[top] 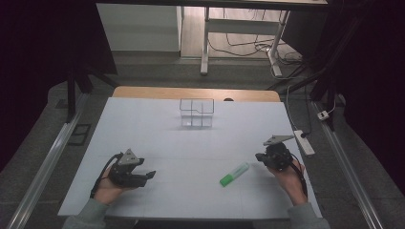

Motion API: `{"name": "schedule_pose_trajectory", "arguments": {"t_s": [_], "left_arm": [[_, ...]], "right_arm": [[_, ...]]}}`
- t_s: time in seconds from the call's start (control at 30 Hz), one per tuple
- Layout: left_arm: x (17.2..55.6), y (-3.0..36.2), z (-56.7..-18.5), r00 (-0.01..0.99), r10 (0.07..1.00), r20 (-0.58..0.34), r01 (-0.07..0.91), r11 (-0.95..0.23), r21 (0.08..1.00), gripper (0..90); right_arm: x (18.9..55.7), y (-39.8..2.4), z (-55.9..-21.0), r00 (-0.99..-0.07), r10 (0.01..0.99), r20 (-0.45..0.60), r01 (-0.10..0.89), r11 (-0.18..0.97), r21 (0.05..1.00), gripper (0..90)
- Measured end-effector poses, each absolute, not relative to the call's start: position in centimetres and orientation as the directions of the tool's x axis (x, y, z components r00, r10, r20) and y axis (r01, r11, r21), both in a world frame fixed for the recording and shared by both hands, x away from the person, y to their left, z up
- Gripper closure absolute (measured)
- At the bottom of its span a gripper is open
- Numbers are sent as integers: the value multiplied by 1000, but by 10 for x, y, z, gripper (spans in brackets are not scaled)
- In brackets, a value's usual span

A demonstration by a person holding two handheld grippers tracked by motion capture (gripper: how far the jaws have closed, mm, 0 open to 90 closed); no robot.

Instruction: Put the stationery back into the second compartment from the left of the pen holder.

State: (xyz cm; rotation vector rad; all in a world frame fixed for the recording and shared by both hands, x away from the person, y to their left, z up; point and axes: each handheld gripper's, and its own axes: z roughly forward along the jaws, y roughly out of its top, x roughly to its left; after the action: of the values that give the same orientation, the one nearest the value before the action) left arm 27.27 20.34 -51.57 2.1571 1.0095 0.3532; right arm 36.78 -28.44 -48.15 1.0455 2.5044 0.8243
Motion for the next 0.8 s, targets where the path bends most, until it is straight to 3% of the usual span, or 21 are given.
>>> {"name": "schedule_pose_trajectory", "arguments": {"t_s": [0.27,0.8], "left_arm": [[272,205,-515,657,752,-46,550,-437,712,312],[272,204,-516,665,746,-39,547,-451,705,309]], "right_arm": [[386,-273,-492,-694,719,-38,575,585,573,891],[378,-257,-500,-734,679,-1,581,628,518,891]]}}
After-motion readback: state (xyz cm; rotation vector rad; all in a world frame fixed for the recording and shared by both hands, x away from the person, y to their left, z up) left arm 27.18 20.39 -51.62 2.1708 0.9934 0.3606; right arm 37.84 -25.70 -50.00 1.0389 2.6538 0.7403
